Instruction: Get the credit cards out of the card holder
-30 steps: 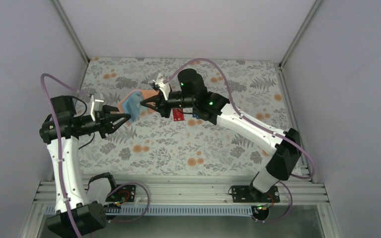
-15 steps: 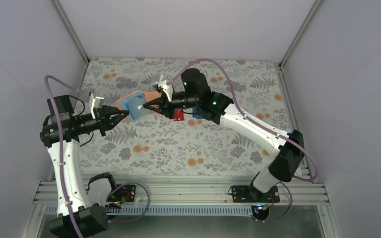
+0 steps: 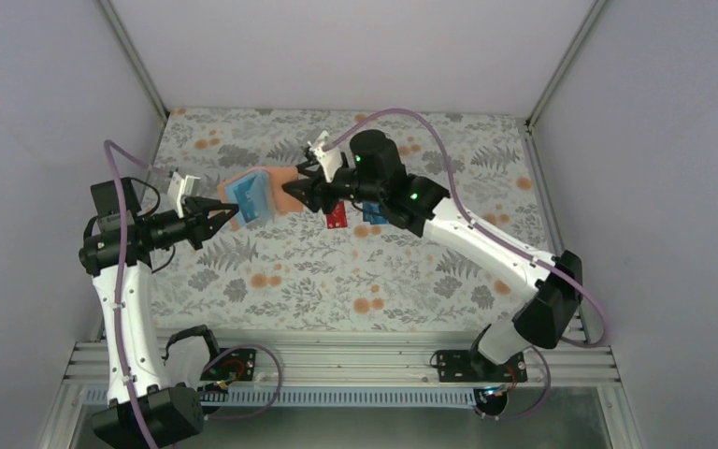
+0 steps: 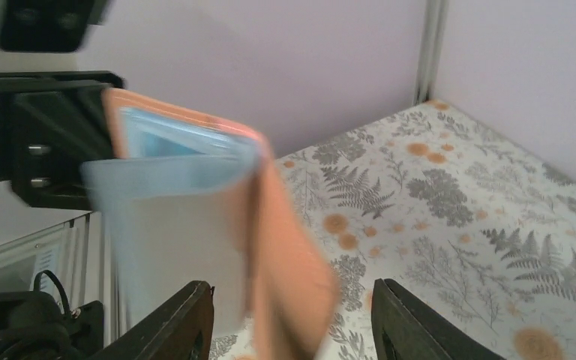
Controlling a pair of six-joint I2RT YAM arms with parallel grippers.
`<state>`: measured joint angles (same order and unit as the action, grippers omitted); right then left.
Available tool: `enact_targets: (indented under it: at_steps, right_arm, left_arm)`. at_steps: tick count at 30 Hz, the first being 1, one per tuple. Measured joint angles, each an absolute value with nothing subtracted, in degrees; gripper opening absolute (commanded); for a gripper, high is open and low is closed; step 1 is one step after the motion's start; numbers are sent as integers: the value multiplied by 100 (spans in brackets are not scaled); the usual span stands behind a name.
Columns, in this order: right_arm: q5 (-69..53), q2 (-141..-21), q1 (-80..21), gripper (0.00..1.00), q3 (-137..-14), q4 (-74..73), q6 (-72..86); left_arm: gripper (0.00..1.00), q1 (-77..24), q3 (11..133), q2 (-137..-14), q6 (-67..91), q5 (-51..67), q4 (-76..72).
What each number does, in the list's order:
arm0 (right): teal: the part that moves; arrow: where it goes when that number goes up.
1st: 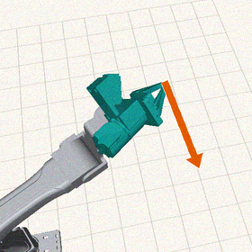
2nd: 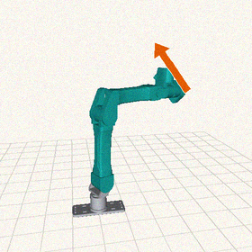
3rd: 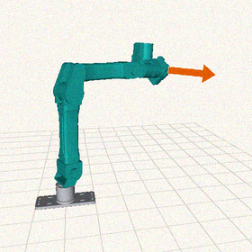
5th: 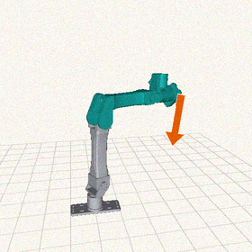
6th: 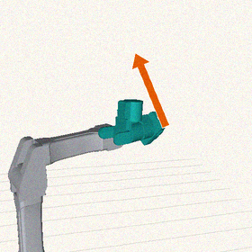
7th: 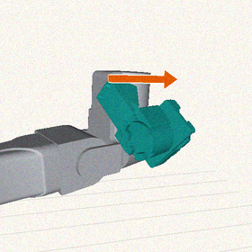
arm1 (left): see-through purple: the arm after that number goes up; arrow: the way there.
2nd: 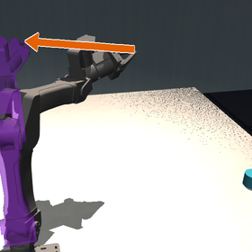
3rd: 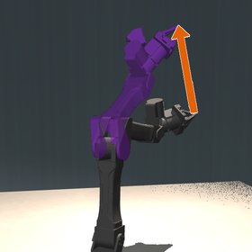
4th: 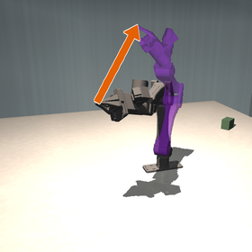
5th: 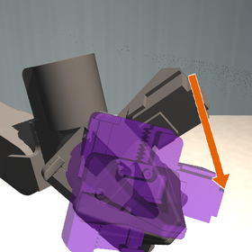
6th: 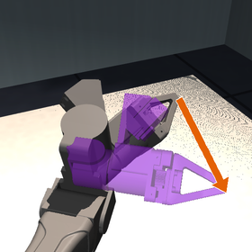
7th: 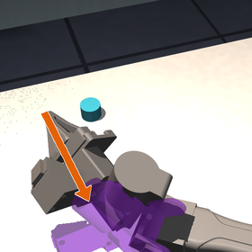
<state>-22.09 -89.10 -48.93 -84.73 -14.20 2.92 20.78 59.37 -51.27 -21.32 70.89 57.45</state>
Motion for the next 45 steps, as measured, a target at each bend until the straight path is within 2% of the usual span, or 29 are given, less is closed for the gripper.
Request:
enact_targets:
  at_steps: [4, 10, 14, 21, 27, 32, 41, 45]
  right_arm:
    - [-1586, -8580, -5627, 58, -8361, -1334, -32]
    - [-2794, -8604, -6436, 54, -8466, -652, -298]
    - [-2897, -9378, -6375, 52, -8973, -478, -86]
    - [-2320, -10326, -6226, 39, -9227, -593, 602]
    - [-1973, -10022, -5599, 39, -8621, -454, 1142]
    - [-2596, -9564, -5070, 38, -8182, -351, 1094]
    - [-4211, -9673, -4958, 13, -8641, -482, 491]
    - [-4519, -9679, -4958, 8, -8661, -517, 423]
  left_arm:
    - [2, 2078, 5922, -5127, -1964, 6694, 5601]
    - [2, 2080, 5889, -5146, -1791, 6265, 5489]
    - [2, 2082, 5889, -5142, -1734, 6132, 5489]
    - [2, 2084, 5889, -5133, -1728, 6062, 5489]
    - [2, 2088, 5889, -5129, -1752, 6243, 5494]
    - [3, 2088, 5894, -5131, -1962, 6746, 5594]
    - [2, 2091, 6171, -5190, -2980, 7745, 6427]
    - [2, 2117, 6383, -5242, -3717, 8003, 7057]
